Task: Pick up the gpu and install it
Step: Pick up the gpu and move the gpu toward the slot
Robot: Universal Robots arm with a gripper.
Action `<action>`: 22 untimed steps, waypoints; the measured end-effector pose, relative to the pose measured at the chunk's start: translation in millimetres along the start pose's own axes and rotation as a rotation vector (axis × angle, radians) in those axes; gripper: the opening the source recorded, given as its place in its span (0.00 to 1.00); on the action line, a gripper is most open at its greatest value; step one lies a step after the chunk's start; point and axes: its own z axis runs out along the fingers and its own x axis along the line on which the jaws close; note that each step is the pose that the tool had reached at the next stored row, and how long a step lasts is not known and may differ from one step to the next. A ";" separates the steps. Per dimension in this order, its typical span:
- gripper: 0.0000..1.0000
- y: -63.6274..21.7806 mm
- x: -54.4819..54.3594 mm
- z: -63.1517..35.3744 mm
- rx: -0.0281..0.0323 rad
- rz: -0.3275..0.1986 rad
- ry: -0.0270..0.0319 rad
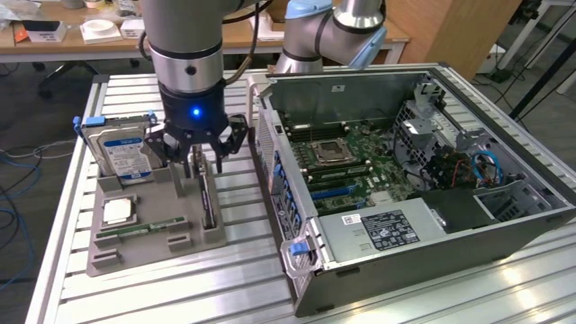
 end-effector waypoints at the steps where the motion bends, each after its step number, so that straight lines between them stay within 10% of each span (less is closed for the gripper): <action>1: 0.55 0.0 0.1 0.9 0.0000 0.000 -0.0001; 22: 0.55 -1.0 2.0 18.6 -0.0001 0.000 0.0000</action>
